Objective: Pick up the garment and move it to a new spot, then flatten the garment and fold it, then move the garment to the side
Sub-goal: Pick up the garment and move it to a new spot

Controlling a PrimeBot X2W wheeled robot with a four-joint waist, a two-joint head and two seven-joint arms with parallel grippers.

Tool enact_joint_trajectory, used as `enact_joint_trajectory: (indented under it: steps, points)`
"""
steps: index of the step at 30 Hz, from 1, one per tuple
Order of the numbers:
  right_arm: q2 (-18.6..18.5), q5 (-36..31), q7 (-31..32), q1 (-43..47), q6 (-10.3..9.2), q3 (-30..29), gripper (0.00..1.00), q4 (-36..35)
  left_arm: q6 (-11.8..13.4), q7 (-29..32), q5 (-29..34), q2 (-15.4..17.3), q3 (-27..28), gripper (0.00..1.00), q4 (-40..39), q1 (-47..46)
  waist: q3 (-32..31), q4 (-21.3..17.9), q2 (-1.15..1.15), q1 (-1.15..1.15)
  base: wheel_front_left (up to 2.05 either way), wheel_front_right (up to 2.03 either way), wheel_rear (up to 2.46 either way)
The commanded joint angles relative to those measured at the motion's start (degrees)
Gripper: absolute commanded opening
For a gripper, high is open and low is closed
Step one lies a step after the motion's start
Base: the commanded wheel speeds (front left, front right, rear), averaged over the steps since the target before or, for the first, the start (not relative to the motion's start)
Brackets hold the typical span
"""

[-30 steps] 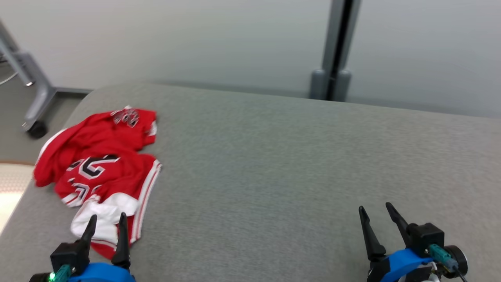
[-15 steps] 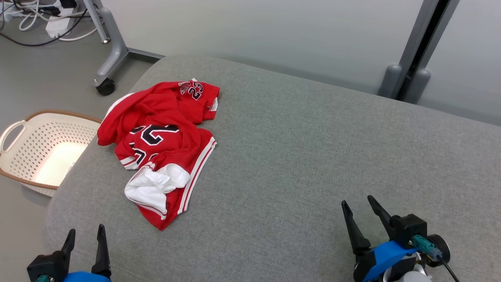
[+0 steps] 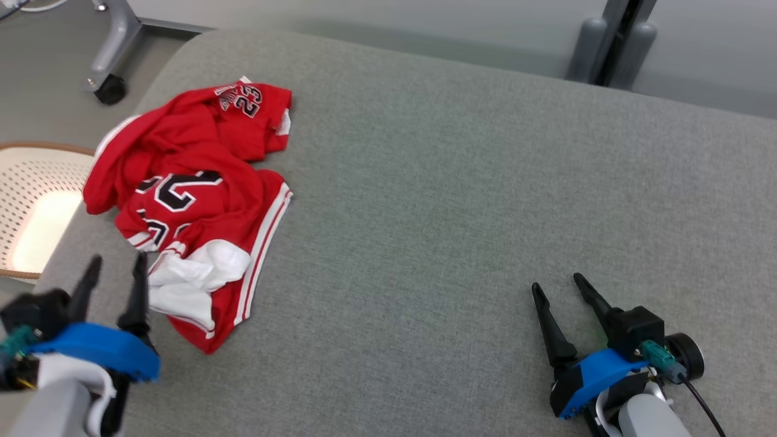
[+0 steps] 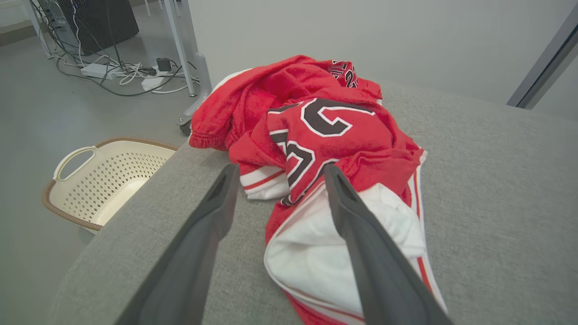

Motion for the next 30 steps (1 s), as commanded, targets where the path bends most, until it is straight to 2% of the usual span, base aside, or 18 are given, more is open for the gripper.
enact_joint_trajectory:
  steps: [1,3,4,12,18,23,24,25,26,30]
  points:
    - [-0.2,-0.3,-0.2,-0.9,0.01,0.0,1.00,-0.4,-0.1,-0.3,-1.0,1.2,-0.4,1.00,0.0,-2.0,0.6,0.1,0.00,-0.01,0.00,0.00,0.00]
    - [-0.2,-0.7,-0.2,-1.5,0.01,0.1,1.00,-0.6,-0.1,-0.3,-4.5,3.9,-4.3,1.00,0.3,-4.6,2.1,-0.6,0.00,-0.01,0.00,0.00,0.00]
    - [-0.3,-0.8,-0.1,-1.9,0.01,0.1,1.00,-0.9,-0.1,-0.3,-8.0,6.7,-7.6,1.00,0.5,-7.7,3.3,-1.1,0.00,-0.01,0.00,0.00,0.00]
    - [-0.6,-1.4,0.0,-3.5,-0.05,0.2,1.00,-1.1,-0.1,1.2,-20.3,15.4,-21.1,1.00,1.2,-17.8,7.4,-4.1,0.00,-0.01,0.00,0.00,0.00]
    - [-0.9,-1.4,0.2,-4.1,-0.07,0.2,1.00,-1.3,-0.1,5.8,-28.7,18.4,-28.6,1.00,4.3,-21.4,9.7,-6.7,0.00,-0.01,0.00,0.00,0.00]
    - [-0.9,-1.0,0.2,-3.6,-0.08,-0.1,1.00,-1.4,-0.1,10.6,-34.9,17.7,-32.4,1.00,8.1,-21.5,10.5,-8.0,0.00,-0.01,0.00,0.00,0.00]
    - [-0.9,-0.9,0.2,-3.5,-0.08,-0.2,1.00,-1.3,-0.1,11.3,-35.5,17.7,-33.2,0.67,8.9,-21.4,10.5,-8.2,0.00,-0.01,0.00,0.00,0.00]
    - [-1.0,-0.7,0.2,-3.4,-0.08,-0.3,1.00,-1.3,-0.1,11.2,-35.9,17.6,-34.0,0.10,9.4,-21.6,10.4,-8.3,0.00,-0.01,0.00,0.00,0.00]
    - [-0.9,-0.6,0.2,-3.2,-0.08,-0.2,1.00,-1.3,-0.1,10.9,-36.6,17.4,-34.4,0.00,9.6,-21.7,10.3,-8.3,0.00,-0.01,0.00,0.00,0.00]
    - [-0.8,0.0,0.2,-2.5,-0.07,0.0,1.00,-1.5,-0.1,6.8,-37.4,18.2,-35.9,0.00,9.5,-22.9,8.9,-8.5,0.00,-0.01,0.00,0.00,0.00]
